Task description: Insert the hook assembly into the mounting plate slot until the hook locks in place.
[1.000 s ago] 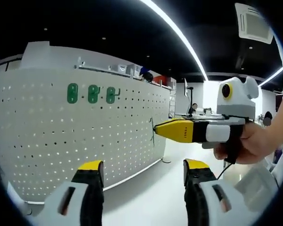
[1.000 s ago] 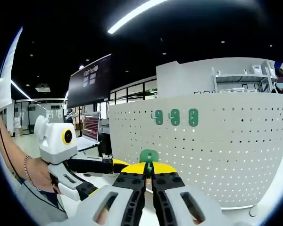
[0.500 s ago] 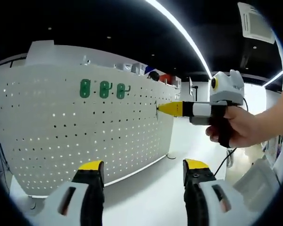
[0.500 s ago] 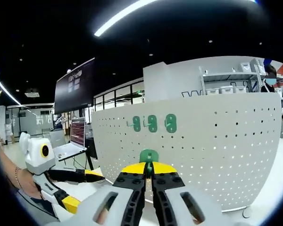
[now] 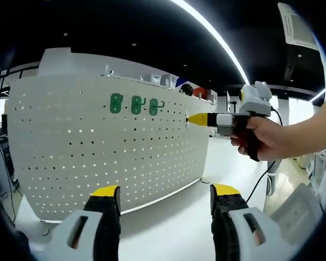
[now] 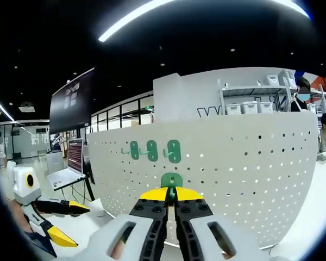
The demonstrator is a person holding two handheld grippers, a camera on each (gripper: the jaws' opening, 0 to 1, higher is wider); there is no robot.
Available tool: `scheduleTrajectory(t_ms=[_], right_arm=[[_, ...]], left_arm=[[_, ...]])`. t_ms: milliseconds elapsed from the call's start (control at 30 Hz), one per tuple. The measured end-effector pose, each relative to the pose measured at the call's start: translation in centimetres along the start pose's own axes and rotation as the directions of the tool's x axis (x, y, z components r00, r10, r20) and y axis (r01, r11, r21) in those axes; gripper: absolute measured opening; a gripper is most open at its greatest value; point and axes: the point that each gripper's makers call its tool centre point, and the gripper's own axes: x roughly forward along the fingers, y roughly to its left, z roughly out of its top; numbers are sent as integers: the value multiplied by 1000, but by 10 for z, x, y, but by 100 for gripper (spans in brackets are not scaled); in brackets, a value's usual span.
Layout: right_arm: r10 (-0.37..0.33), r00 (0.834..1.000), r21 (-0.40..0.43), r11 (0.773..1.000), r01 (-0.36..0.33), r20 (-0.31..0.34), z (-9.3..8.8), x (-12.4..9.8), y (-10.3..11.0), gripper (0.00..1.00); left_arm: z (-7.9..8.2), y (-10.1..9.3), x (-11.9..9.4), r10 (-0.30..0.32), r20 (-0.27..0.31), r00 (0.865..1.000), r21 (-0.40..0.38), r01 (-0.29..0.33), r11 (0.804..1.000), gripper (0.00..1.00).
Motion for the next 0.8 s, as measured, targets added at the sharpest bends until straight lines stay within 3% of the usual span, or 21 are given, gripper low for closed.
scheduleTrajectory(t_ms=[367,800], right_arm=[[-44,999,-7,999,44,19,15,17,-16,1],[-76,996,-91,993,79,40,31,36,-29,1]], left_arm=[[3,6,-8,30,12,999,1,-30,1000,68],[4,12,-13,50,9,999,8,-50,999,68]])
